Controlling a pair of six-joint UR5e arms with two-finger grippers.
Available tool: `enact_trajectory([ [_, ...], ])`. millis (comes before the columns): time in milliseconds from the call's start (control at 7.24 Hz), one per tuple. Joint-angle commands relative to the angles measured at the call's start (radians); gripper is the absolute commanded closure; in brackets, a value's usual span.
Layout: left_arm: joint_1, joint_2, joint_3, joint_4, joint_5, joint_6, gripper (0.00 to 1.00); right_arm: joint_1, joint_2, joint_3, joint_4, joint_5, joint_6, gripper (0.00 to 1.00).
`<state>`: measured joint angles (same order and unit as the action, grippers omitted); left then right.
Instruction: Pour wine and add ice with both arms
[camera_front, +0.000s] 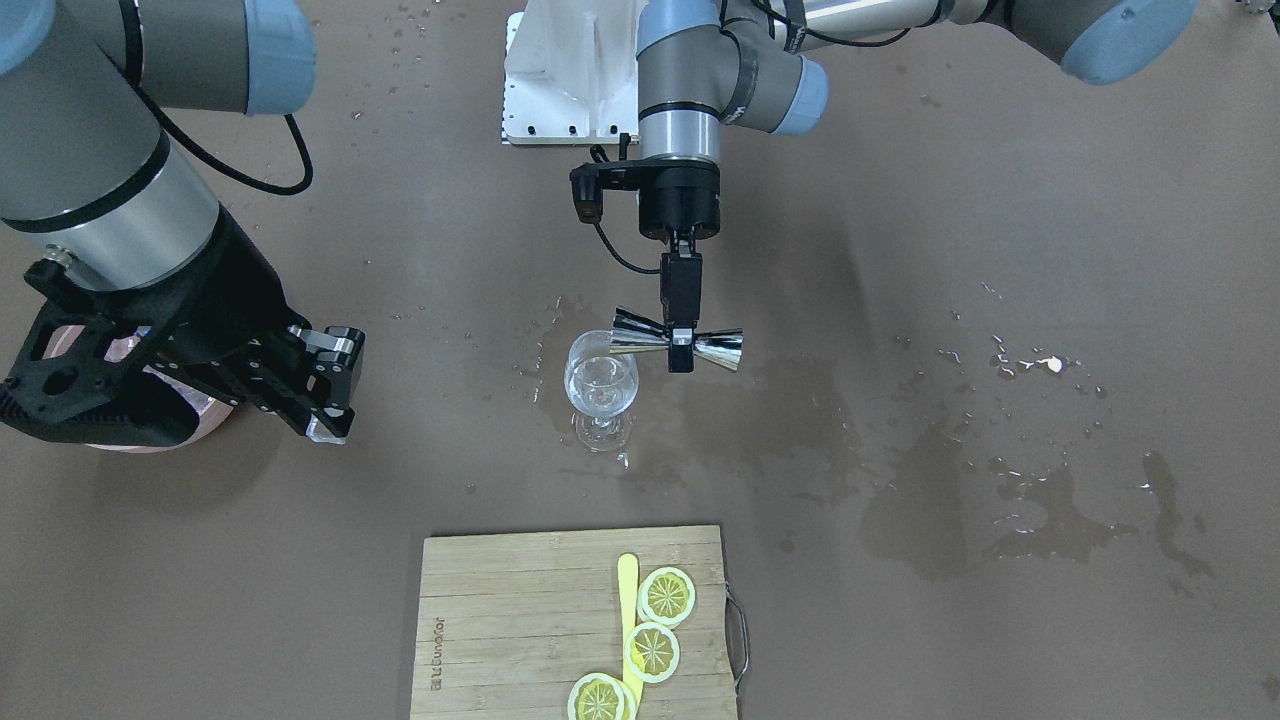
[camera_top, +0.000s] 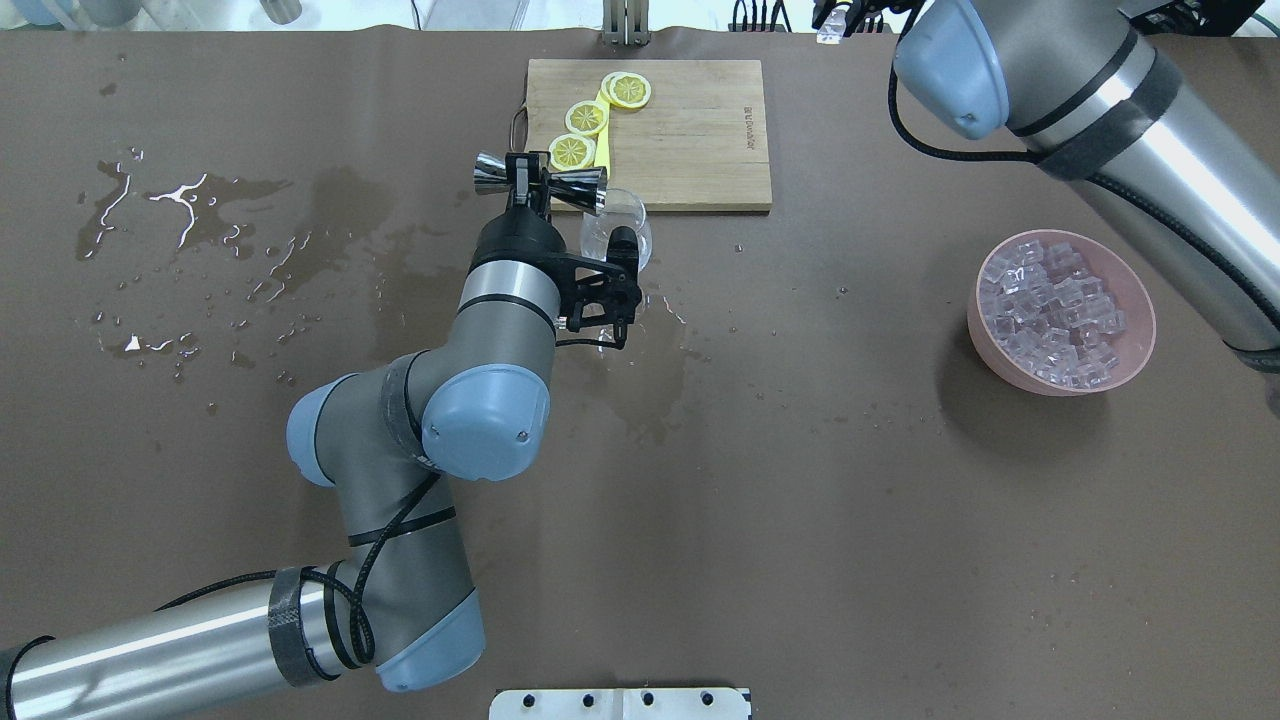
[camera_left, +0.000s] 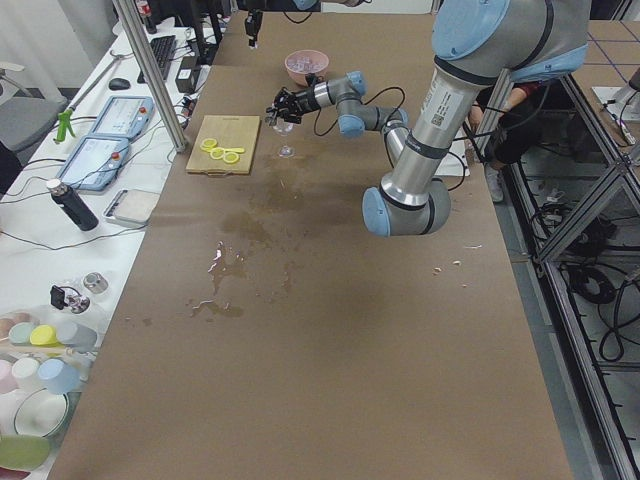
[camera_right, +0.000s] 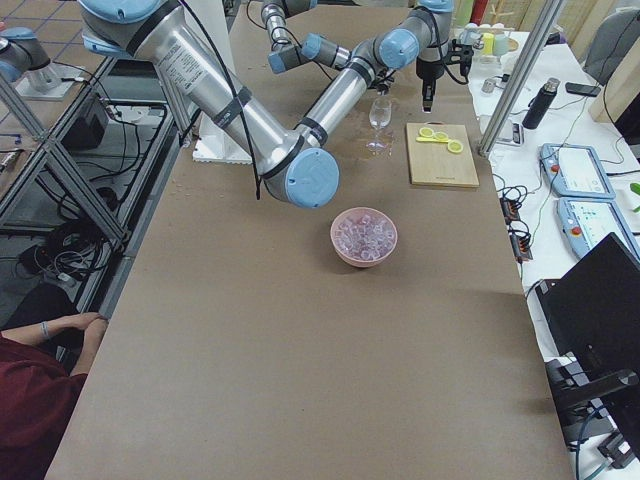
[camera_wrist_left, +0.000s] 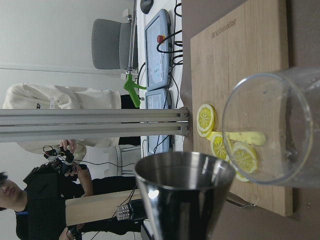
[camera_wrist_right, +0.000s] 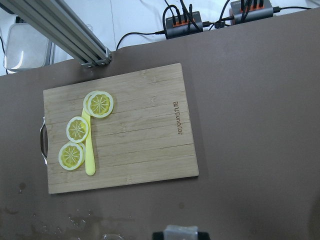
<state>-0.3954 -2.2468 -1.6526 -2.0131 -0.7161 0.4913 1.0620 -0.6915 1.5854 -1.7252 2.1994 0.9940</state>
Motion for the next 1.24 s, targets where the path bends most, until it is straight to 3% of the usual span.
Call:
enact_trajectory([
  [0, 0.000, -0.001, -0.062, -0.022, -0.003, -0.005, 1.00, -0.011, 0.027, -0.025, -0.005, -0.010, 0.012, 0.78],
  [138, -0.016, 0.009, -0.087, -0.064, -0.031, -0.034, 1.00, -0.013, 0.029, -0.025, -0.014, -0.010, 0.023, 0.78],
  [691, -0.130, 0.191, -0.087, -0.307, -0.297, -0.339, 1.00, -0.103, 0.092, -0.030, -0.102, -0.078, 0.075, 0.78],
  [1106, -0.202, 0.341, -0.067, -0.491, -0.431, -0.529, 1.00, -0.195, 0.174, -0.112, -0.102, -0.145, 0.095, 0.78],
])
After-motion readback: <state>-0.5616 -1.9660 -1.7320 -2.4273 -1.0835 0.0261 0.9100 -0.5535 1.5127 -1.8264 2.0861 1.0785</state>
